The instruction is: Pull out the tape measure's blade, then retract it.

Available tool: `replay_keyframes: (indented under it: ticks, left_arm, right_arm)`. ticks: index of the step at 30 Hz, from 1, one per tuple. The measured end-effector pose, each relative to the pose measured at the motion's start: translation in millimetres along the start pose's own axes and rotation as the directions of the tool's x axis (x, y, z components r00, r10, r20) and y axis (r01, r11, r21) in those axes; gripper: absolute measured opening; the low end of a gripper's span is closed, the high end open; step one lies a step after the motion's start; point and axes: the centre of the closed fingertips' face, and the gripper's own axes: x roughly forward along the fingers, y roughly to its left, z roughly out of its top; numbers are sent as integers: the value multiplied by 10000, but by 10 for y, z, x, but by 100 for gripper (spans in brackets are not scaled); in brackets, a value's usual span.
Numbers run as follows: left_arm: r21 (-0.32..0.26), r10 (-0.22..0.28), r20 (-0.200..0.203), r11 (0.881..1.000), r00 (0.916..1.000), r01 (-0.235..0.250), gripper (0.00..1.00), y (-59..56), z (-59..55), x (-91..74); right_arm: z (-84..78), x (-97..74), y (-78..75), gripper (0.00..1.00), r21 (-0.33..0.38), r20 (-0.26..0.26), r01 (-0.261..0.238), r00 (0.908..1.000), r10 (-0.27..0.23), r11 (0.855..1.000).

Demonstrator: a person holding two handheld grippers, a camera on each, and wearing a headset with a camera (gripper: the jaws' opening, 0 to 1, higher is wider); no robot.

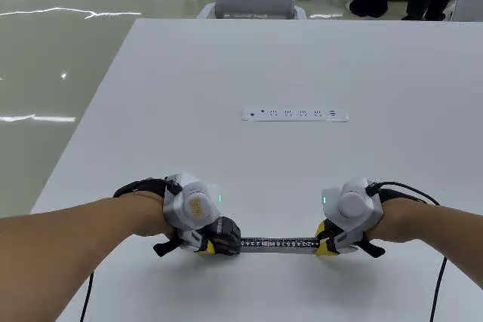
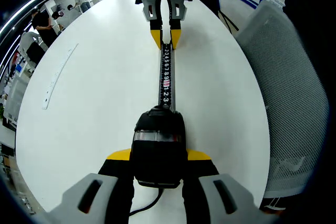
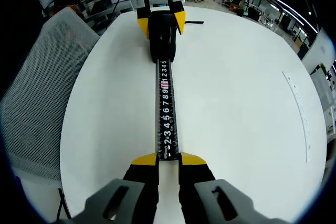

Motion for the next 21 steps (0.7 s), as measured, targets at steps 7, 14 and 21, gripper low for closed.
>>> replay_keyframes:
  ticks: [7,14,21]
  left_arm:
    - [-2,-5,1,10000,10000,5,31,0,1,-2]
    - [-6,22,-20,10000,10000,-22,31,1,-1,0]
    - [-8,29,-30,10000,10000,-29,31,1,-4,-1]
  right_arm:
    - [-48,-28,2,12,71,-47,35,10000,-35,10000]
    - [-98,-48,6,12,157,-36,49,10000,-49,9999]
    - [-152,-80,11,12,94,-23,62,10000,-61,9999]
